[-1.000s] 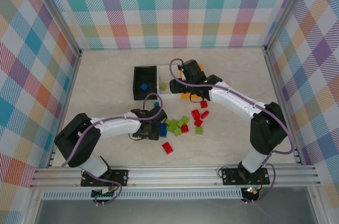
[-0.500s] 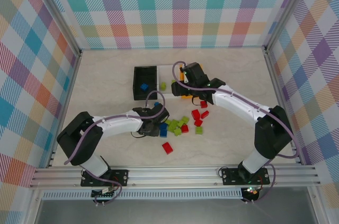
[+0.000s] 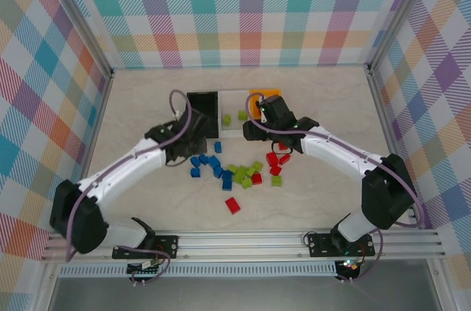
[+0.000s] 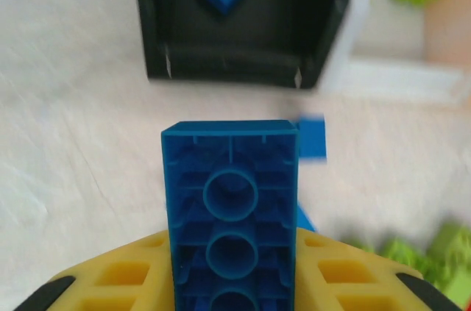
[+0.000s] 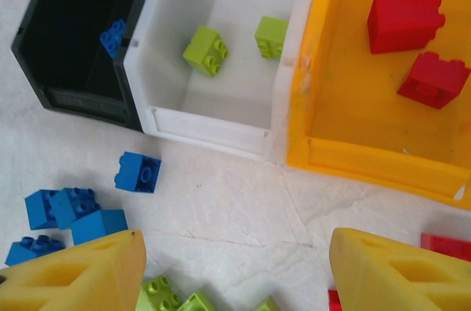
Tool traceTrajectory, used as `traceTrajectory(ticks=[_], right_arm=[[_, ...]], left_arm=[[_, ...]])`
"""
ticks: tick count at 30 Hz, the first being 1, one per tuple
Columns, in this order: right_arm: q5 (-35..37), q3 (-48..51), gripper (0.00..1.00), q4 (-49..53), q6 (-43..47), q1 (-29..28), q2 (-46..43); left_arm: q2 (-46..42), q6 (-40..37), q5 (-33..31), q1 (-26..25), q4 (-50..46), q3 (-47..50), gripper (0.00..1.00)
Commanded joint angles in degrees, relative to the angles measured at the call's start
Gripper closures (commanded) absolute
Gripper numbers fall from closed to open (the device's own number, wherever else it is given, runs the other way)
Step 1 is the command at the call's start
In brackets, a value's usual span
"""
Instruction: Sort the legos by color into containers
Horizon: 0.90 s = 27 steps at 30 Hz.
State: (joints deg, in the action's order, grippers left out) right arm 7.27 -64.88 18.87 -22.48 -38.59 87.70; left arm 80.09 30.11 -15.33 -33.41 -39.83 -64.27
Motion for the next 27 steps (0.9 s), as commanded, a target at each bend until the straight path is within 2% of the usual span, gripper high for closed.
traceTrajectory(ticks=[1, 4, 10, 19, 21, 27], right_arm=[[-0.4, 1.4, 0.33, -0.4, -1.5, 0.1, -2.4], [-0.3, 2.9, 0.33, -0.3, -1.8, 0.1, -3.9], [-1.1, 5.4, 0.33, 0.4, -2.5, 0.0, -6.3], [-5.4, 10.6, 0.30, 3.0, -2.2, -1.4, -10.8], [-6.1, 11.9, 0.30, 4.0, -2.1, -1.9, -11.4], [-7.3, 13.9, 0.31, 5.4, -1.8, -3.6, -12.4]], left_arm=[[8.5, -3.3, -2.0, 2.6, 2.4, -8.0, 0.66], [16.4, -4.4, -2.9, 5.4, 1.8, -15.9, 0.66], [28.8, -4.9, -5.2, 7.7, -1.7, -28.9, 0.67], [38.1, -3.3, -4.4, 9.4, -5.8, -36.3, 0.65], [38.6, -3.0, -3.9, 9.4, -5.8, -36.4, 0.60], [34.9, -1.8, -2.1, 9.4, -3.8, -33.3, 0.28]])
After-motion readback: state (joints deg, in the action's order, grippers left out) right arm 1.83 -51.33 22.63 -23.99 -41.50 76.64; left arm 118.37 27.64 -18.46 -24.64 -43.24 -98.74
